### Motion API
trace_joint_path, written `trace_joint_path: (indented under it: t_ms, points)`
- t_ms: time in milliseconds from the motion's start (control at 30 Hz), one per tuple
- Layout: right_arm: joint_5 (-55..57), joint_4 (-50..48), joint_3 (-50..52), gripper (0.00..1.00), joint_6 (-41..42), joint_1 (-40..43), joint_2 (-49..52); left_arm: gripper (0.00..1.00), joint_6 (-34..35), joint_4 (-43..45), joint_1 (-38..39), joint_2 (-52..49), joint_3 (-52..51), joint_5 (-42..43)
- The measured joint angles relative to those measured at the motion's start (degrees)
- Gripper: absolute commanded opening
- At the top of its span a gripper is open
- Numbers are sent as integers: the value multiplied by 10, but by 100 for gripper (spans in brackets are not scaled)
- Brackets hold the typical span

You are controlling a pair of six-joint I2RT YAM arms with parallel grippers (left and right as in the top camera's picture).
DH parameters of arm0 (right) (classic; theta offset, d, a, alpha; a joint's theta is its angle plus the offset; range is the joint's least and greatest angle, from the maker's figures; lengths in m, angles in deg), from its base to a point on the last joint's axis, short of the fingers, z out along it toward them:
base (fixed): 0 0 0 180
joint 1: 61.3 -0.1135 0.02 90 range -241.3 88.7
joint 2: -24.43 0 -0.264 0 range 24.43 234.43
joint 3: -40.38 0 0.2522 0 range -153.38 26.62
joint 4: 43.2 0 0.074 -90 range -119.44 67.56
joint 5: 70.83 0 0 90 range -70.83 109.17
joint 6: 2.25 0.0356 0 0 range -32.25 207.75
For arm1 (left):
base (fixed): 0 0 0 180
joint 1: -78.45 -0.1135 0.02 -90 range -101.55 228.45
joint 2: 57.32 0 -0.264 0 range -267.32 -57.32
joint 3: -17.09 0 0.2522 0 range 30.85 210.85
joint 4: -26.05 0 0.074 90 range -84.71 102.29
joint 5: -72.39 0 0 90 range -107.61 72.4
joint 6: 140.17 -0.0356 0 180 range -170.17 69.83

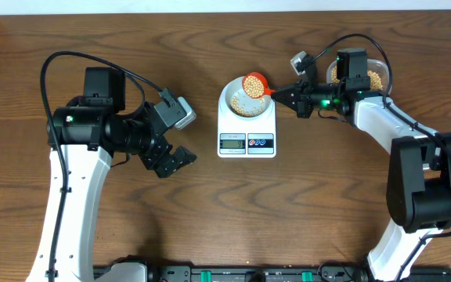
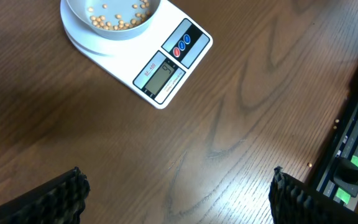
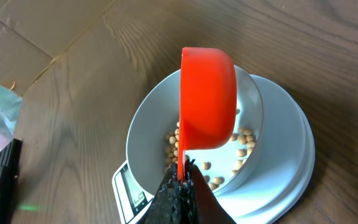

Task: Scoop item into bowl and weigh 50g on scale
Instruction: 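Tip the scoop with the right gripper to pour beans into the bowl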

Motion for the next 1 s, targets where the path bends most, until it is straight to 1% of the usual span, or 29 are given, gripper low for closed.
trace_joint_path:
  t_ms: [233,367,500,1000]
  points:
    - [21,3,0,1,-8,-3,-1,95,0,0,0,0,0,0]
    - [27,11,0,1,-12,-5,-18,95,0,0,0,0,0,0]
    - [59,29,0,1,-31,-5,-38,95,0,0,0,0,0,0]
    - [113,34,0,1,-58,-30,-39,95,0,0,0,0,0,0]
